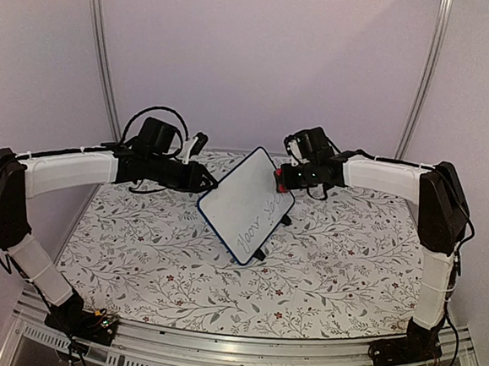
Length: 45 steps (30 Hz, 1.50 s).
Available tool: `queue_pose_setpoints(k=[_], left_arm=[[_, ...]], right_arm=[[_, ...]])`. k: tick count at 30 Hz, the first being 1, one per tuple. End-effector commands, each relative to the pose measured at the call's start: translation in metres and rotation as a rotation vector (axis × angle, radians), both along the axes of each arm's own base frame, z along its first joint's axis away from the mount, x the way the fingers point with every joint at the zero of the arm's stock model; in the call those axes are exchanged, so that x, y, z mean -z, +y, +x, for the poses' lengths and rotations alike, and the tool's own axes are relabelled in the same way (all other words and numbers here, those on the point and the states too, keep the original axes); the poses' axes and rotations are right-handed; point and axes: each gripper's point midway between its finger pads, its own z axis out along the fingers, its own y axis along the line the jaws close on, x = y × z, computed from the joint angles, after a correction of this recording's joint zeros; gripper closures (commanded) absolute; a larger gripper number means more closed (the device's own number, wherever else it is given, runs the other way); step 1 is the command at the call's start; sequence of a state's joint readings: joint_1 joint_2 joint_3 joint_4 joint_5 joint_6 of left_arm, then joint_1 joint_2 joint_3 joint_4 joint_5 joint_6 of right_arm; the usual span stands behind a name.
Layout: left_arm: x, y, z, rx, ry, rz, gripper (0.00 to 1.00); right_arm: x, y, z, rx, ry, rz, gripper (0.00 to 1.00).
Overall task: Erase the whiteboard
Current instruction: Erase the whiteboard at the center of the board.
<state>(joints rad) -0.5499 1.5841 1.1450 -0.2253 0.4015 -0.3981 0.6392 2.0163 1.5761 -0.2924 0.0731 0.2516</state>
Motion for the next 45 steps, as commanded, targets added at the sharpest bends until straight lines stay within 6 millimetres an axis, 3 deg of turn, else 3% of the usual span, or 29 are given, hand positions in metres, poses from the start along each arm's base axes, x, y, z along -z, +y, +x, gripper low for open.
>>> queue_pose_setpoints(k=[1, 13, 25, 37, 45], left_arm=[[0.006, -0.008, -0.003, 0.024, 0.007, -0.005, 0.74], [0.01, -0.01, -0.004, 0.034, 0.024, -0.01, 0.87], [0.008, -0.011, -0.004, 0.042, 0.022, -0.02, 0.96], [0.007, -0.012, -0.005, 0.047, 0.02, -0.025, 0.97], [0.006, -0.012, -0.005, 0.048, 0.017, -0.029, 0.97]], right_arm=[[0.016, 0.004, 0.006, 0.026, 0.022, 0.005, 0.95], [0.023, 0.011, 0.013, 0.06, 0.025, 0.023, 0.95], [0.025, 0.027, -0.002, 0.014, 0.026, -0.002, 0.95], [0.024, 0.044, -0.02, -0.054, 0.027, 0.005, 0.95], [0.023, 0.029, -0.016, -0.008, 0.017, -0.033, 0.95]])
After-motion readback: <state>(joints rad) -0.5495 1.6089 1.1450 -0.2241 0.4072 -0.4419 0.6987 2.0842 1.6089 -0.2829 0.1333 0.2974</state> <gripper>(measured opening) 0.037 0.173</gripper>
